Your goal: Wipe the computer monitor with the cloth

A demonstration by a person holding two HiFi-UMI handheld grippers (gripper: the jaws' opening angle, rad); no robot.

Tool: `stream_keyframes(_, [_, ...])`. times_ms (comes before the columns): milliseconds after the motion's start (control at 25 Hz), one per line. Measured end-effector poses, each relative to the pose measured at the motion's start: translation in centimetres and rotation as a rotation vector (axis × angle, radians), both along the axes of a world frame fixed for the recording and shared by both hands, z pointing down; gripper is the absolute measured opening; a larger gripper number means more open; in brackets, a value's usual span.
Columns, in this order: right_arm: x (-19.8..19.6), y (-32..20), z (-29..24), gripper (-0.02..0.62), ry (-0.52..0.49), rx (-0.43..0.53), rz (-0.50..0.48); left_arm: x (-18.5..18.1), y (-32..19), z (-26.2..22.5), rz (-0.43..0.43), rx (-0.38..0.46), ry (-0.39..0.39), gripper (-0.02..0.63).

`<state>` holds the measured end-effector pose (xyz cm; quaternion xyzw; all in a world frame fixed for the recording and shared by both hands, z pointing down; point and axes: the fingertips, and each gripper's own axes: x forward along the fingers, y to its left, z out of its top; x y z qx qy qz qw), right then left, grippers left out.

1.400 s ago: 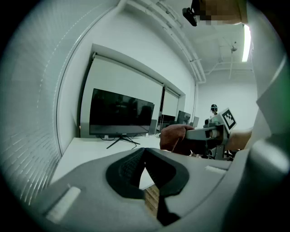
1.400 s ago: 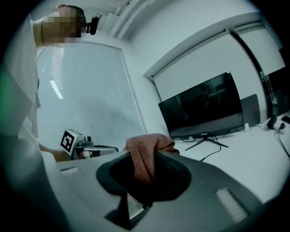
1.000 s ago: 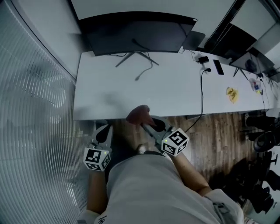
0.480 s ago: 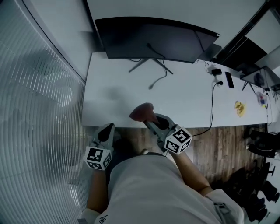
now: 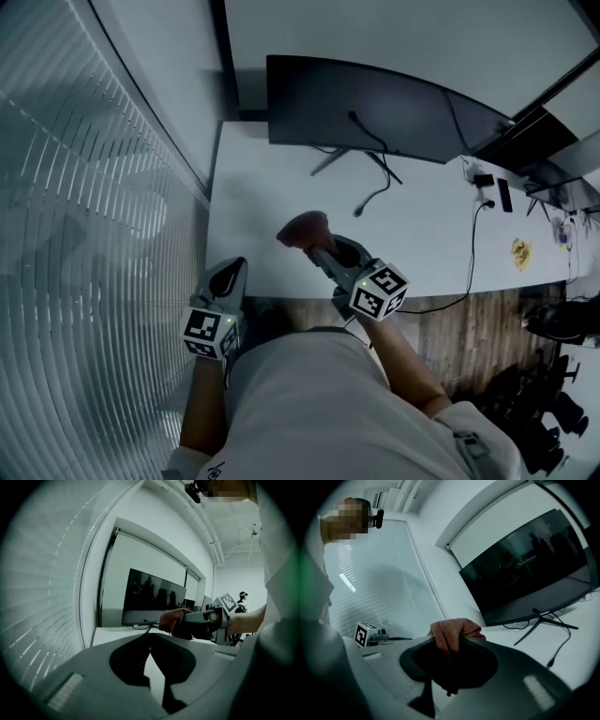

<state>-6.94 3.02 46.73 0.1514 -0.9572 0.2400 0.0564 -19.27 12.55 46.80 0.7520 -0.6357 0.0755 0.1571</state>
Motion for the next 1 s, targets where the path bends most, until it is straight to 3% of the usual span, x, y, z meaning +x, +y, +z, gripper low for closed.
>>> stream_keyframes(280, [-7.2, -1.9, 0.2, 0.095, -0.047, -0.089, 0.047, -5.2, -0.3, -0.7, -0.003, -0.006, 0.022, 0.006])
stream_keyframes(680, [-13.5, -7.0, 0.0, 0.095, -0.148, -0.211, 0.088, -7.0, 0.4, -0.4, -0.02, -0.034, 0.016, 0.006])
stream_keyframes(1000, [-16.5, -12.1, 6.1, 0.095, -0.14, -0.297, 0.09, -7.2, -0.8, 3.8, -0.073, -0.067, 0.036, 0.006])
